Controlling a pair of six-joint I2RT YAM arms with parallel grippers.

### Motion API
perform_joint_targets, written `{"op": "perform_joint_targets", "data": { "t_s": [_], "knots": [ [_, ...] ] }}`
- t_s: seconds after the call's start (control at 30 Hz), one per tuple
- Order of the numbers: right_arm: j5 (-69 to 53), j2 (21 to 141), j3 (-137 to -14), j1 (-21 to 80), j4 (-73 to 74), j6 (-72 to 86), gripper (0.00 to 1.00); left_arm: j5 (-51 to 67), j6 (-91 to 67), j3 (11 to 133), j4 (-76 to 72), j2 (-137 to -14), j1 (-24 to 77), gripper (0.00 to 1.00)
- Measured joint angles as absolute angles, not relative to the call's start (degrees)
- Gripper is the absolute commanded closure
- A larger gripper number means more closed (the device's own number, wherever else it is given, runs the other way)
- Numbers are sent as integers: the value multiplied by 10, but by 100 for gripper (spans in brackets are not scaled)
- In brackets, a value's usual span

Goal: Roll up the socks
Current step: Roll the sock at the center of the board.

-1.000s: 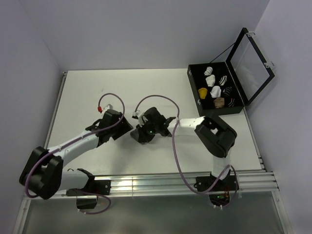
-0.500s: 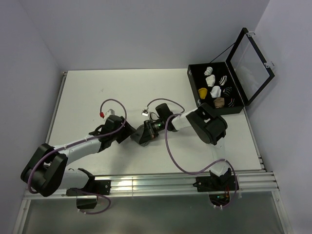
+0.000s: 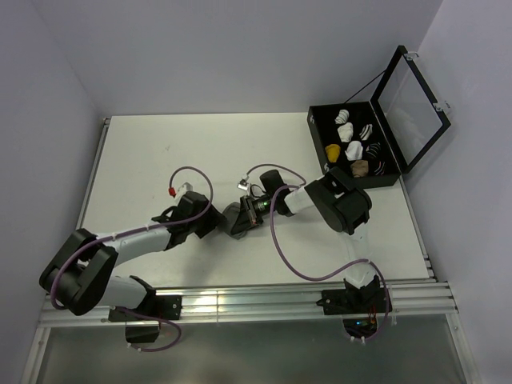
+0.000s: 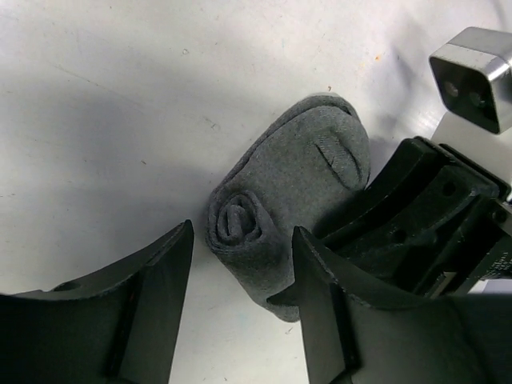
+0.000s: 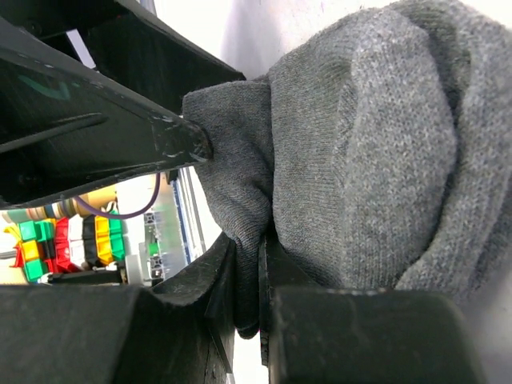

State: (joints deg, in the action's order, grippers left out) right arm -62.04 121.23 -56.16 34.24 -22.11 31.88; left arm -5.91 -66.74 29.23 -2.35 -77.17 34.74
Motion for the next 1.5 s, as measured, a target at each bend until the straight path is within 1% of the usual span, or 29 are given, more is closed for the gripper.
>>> {"op": "perform_joint_targets", "data": {
  "t_s": [0.13, 0.2, 0.23, 0.27, 0.37, 0.4, 0.47, 0.5, 0.53, 0.57, 0.6, 0.63, 0.67, 0.7, 0.83, 0.97, 1.1, 1.3, 1.5],
  "knots": [
    [-618, 1212, -569, 342, -201, 312, 97, -62, -672, 292, -23, -782, 352, 50],
    [-616, 1212, -576, 342, -184, 305, 93, -65, -674, 292, -24, -785, 354, 55],
    [-615, 1212, -581, 343, -174, 301, 92, -66, -675, 292, -24, -786, 355, 62],
    [-613, 1212, -583, 343, -168, 299, 90, -68, -679, 292, -24, -788, 355, 65],
    [-604, 1209, -592, 344, -138, 286, 82, -71, -683, 292, -25, -791, 356, 72],
    [-597, 1205, -595, 346, -126, 278, 77, -72, -684, 292, -25, -793, 356, 73],
    [-577, 1192, -600, 352, -99, 261, 72, -74, -684, 294, -23, -796, 356, 78],
    [-564, 1182, -600, 355, -86, 250, 66, -74, -683, 296, -21, -798, 356, 80],
    [-544, 1170, -600, 359, -70, 239, 64, -74, -682, 299, -18, -799, 356, 83],
    [-523, 1156, -600, 364, -57, 226, 61, -75, -682, 303, -14, -800, 357, 89],
    [-502, 1141, -599, 368, -46, 215, 56, -76, -681, 306, -10, -802, 357, 92],
    [-480, 1124, -596, 372, -38, 206, 55, -76, -678, 310, -5, -803, 357, 94],
    [-457, 1105, -591, 377, -33, 198, 53, -77, -675, 313, 0, -805, 357, 99],
    [-435, 1086, -584, 380, -33, 192, 50, -77, -671, 317, 6, -806, 357, 100],
    [-310, 989, -536, 402, -36, 165, 48, -78, -656, 341, 30, -820, 357, 100],
    [-157, 899, -493, 459, -50, 129, 50, -76, -640, 369, 55, -839, 357, 100],
    [-41, 854, -456, 529, -89, 92, 53, -67, -625, 399, 74, -862, 356, 100],
    [44, 856, -437, 586, -107, 36, 53, -50, -608, 420, 94, -876, 349, 100],
    [84, 911, -444, 613, -120, -7, 52, -38, -598, 424, 101, -877, 344, 100]
  ]
}}
